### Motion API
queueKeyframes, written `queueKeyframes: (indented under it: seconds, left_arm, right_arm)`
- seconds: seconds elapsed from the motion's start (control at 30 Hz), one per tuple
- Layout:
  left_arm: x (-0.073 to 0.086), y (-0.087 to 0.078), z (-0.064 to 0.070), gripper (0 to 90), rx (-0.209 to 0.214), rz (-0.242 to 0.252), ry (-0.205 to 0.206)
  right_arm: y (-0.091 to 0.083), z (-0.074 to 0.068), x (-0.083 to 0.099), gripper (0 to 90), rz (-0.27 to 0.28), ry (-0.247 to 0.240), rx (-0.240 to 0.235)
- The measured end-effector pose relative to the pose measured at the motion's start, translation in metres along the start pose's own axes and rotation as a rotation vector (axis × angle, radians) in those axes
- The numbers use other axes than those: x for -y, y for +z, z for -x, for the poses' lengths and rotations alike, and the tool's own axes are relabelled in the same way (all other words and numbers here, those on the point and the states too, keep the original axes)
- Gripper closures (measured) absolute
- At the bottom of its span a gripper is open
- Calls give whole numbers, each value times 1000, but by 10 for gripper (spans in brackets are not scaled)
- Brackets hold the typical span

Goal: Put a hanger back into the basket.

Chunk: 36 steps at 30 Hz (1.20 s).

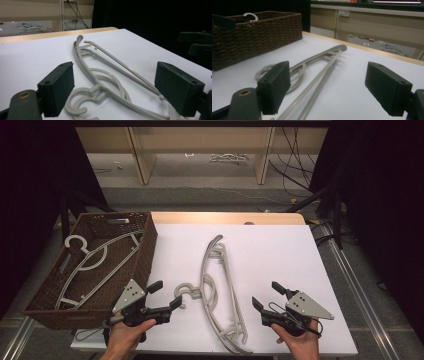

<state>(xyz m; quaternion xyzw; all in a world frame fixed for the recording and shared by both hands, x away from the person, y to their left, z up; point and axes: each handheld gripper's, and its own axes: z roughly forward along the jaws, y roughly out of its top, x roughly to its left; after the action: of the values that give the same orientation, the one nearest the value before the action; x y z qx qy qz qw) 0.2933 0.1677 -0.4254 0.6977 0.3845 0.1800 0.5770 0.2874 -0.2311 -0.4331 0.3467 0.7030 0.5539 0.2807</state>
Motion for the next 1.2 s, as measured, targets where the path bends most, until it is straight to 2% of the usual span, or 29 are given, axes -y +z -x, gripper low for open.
queueKeyframes:
  seconds: [0.17,0.2,0.3,0.33,0.4,0.43,0.47,0.53,0.57,0.67,0.73,0.77,0.87,0.9,0.93,1.03,1.13,1.2]
  left_arm:
    - [9,5,0,160,-26,-44,20]
    - [12,6,0,160,-20,-63,1]
    - [14,8,-1,160,-16,-76,-8]
    - [15,9,-1,160,-19,-87,-17]
    - [16,11,-1,161,-6,-101,-29]
    - [16,13,-1,163,-5,-107,-32]
    - [17,15,0,163,-7,-114,-35]
    - [19,19,1,163,5,-145,-42]
    - [22,24,4,162,26,-171,-67]
    - [25,29,9,164,25,-195,-74]
    - [26,34,11,166,38,-214,-72]
    - [27,36,12,174,48,-229,-70]
    - [30,46,15,211,64,-266,-80]
    - [31,49,16,211,62,-290,-90]
    - [33,54,16,216,70,-304,-95]
    - [39,67,18,235,87,-388,-99]
    - [42,77,21,266,98,-432,-139]
    - [42,82,22,279,109,-435,-164]
  right_arm:
    - [0,-1,0,214,5,-4,-9]
    - [1,-2,0,214,13,-4,-10]
    - [2,-2,0,214,11,-5,-10]
    - [0,-2,-1,214,-8,-11,-6]
    - [1,-2,-1,214,-10,-11,-8]
    - [0,-3,-1,214,-31,1,-15]
    - [1,-2,0,214,-5,-8,-6]
    - [0,-2,0,214,-19,-9,-13]
    - [2,-2,0,214,-2,-7,-12]
    - [2,-3,0,214,-13,-12,-9]
    - [2,-3,0,214,-15,-15,-9]
    - [4,-5,0,214,-8,-17,-25]
    - [3,-6,-1,215,-19,-29,-16]
    - [2,-7,-1,214,-35,-27,-17]
    - [3,-8,-1,214,-17,-13,-28]
    - [3,-8,-1,214,-27,-24,-20]
    - [5,-10,-2,215,-19,-19,-31]
    - [5,-10,-1,214,-14,-20,-37]
